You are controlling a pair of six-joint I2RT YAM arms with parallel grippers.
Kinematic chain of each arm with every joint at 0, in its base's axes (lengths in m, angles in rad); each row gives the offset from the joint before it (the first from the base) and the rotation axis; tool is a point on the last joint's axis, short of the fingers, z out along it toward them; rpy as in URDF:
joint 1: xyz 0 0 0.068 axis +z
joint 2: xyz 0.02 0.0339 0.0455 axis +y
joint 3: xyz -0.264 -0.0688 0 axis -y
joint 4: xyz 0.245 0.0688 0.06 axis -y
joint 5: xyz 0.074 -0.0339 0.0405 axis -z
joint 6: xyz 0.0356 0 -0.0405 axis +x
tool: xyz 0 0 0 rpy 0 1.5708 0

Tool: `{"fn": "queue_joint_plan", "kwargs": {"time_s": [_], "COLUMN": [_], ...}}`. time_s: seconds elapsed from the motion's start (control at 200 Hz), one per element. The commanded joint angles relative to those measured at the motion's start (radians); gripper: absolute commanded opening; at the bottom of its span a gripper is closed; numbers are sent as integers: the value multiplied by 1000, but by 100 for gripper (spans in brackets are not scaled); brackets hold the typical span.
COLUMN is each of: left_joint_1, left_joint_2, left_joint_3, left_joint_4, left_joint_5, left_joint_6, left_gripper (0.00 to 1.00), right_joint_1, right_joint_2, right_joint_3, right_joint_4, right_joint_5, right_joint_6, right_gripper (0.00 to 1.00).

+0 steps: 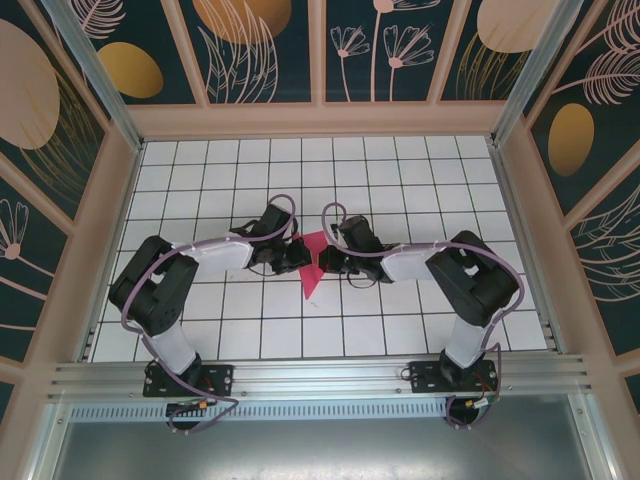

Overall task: Fold a paper plane with a square sheet of paper (pick it up from the middle)
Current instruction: Fourth fold the wing at the center of the table.

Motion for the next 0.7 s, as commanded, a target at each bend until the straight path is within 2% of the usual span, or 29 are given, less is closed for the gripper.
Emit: {"fn": "queue_joint_plan", "kwargs": {"time_s": [0.0,0.26,0.58,0.696], "left_joint_1": [8,27,44,60], "left_joint_2": [21,37,67,68], "left_joint_3": [27,74,95,103], "left_joint_4": [9,-40,-48,-61], "left_joint_5": [27,49,93,101], "left_joint_6": [43,151,224,248], "left_gripper": [11,13,8,10], "right_joint_1": [-6,-4,-6,-6], "right_joint_2": [48,112,126,134], "right_joint_3": [57,119,154,168], "right_joint_4": [-122,-260,-295,-299], "right_joint_5": [64,135,162,165], "right_joint_6": [-21,-129,-213,-246], "right_gripper": [0,0,0,0]}}
